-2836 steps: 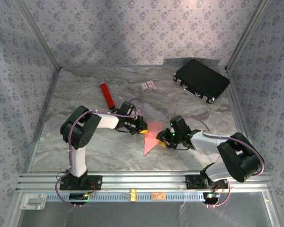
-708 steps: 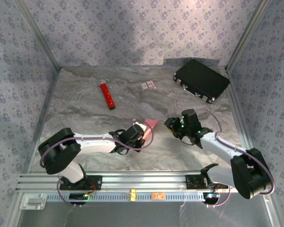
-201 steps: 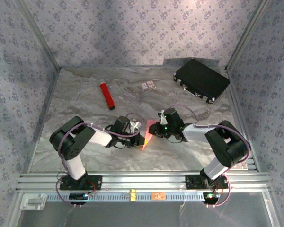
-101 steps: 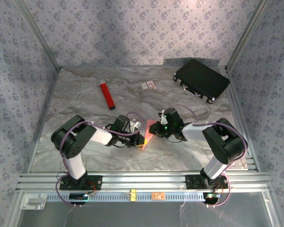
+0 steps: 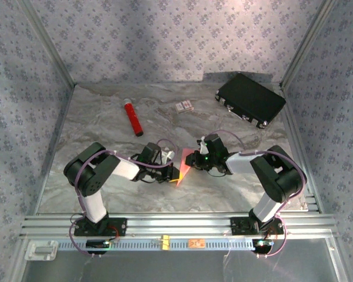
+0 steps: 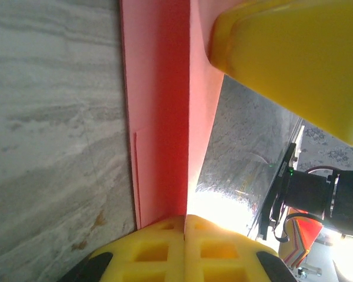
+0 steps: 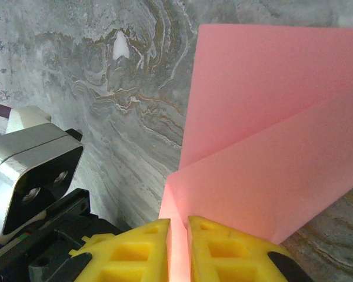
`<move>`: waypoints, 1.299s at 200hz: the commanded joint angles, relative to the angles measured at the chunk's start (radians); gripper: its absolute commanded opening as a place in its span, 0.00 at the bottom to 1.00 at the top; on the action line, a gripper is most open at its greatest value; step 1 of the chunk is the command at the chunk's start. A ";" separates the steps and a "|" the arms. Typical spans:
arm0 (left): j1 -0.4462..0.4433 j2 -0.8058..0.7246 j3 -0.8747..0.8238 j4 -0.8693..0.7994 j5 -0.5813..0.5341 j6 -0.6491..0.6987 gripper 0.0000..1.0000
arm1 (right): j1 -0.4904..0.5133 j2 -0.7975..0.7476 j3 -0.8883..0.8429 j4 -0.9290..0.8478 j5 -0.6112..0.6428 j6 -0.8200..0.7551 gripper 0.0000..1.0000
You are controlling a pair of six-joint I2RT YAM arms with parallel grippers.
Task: Fold a paper plane with a square sheet of paper (pick it up from the middle)
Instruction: Fold the wing for the fifth time at the center of the table.
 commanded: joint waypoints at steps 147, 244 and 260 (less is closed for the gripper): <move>-0.002 0.011 -0.039 -0.072 -0.067 0.008 0.12 | -0.011 0.117 0.036 -0.105 0.039 0.020 0.14; -0.025 -0.065 -0.071 -0.087 -0.023 0.039 0.00 | 0.003 0.125 0.042 -0.152 0.076 0.021 0.14; -0.031 -0.069 -0.078 -0.087 -0.017 0.038 0.05 | 0.006 0.124 0.043 -0.163 0.086 0.023 0.14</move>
